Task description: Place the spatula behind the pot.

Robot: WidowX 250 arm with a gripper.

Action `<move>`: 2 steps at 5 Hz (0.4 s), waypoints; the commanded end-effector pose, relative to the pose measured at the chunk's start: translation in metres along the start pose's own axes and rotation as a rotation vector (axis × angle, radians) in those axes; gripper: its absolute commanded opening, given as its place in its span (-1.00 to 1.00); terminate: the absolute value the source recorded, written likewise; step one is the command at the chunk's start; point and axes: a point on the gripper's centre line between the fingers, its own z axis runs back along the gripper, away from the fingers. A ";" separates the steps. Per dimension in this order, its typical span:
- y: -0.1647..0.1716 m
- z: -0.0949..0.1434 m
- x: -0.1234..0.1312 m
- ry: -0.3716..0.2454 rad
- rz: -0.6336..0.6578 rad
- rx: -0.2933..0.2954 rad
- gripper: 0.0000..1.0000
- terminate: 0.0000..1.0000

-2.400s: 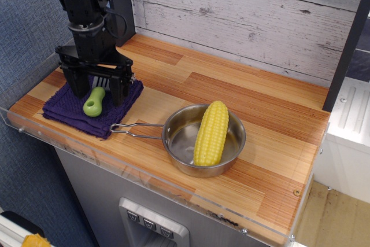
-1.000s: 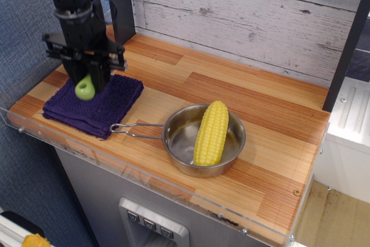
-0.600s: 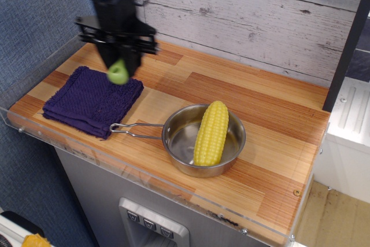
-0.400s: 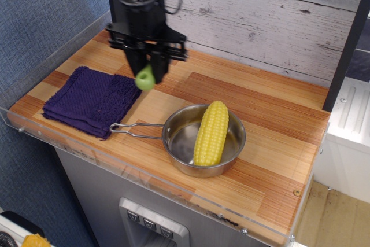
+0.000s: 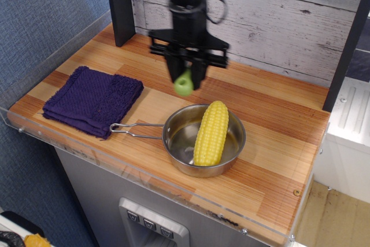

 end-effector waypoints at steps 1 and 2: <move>-0.036 -0.013 0.022 -0.007 -0.013 -0.044 -1.00 -1.00; -0.050 -0.021 0.030 -0.006 -0.009 -0.058 -1.00 -1.00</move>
